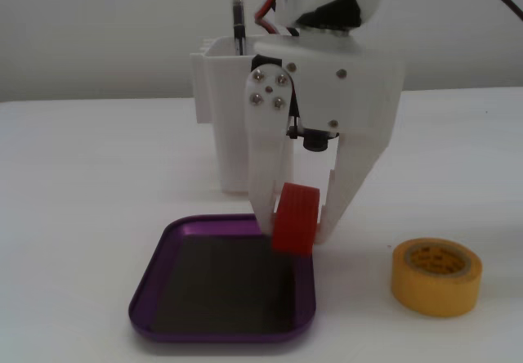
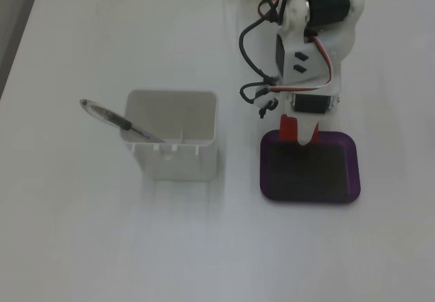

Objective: Pick up the red cube and place it in the box.

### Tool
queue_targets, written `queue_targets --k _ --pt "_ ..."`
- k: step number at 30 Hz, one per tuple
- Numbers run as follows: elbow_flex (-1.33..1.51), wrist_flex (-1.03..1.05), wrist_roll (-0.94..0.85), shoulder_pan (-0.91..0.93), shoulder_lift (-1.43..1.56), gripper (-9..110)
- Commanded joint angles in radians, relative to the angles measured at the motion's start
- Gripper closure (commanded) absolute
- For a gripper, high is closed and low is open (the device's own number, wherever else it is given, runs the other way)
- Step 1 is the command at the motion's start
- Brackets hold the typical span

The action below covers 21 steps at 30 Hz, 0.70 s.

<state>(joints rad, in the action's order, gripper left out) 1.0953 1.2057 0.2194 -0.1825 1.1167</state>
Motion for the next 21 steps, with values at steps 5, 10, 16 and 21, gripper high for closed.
queue_targets --k 5,10,16,21 --pt "-0.044 -0.051 -0.006 0.0 -0.018 102" --pt "-0.044 -0.058 -0.008 0.003 -0.018 102" --pt "-0.044 -0.058 -0.035 0.002 -0.006 102" --pt "-0.046 -0.064 -0.054 0.003 -0.017 102"
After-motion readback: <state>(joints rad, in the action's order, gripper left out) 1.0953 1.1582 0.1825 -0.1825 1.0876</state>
